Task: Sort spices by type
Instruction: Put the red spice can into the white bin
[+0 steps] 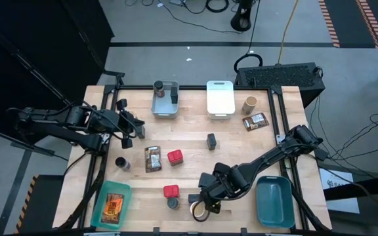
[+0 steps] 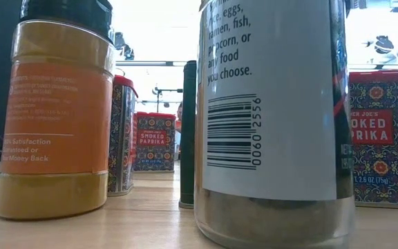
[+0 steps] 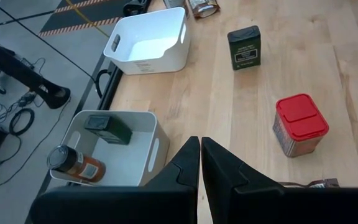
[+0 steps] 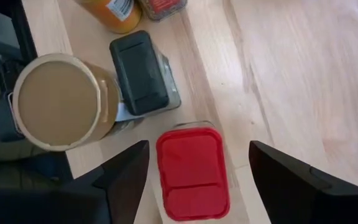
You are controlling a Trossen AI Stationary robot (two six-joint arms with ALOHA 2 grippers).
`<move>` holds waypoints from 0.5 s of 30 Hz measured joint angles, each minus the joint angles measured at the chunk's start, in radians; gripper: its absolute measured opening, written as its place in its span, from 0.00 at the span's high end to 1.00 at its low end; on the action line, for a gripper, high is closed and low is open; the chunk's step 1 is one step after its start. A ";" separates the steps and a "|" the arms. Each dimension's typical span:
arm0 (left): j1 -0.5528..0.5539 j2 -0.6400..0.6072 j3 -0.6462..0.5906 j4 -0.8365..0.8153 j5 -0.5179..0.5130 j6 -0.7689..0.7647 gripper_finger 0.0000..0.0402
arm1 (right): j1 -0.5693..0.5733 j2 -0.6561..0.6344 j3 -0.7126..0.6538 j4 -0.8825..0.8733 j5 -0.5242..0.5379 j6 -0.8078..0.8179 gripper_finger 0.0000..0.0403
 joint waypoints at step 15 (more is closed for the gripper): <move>0.000 0.000 0.000 0.005 0.000 0.000 0.95 | -0.001 0.000 0.000 -0.100 0.056 0.020 0.16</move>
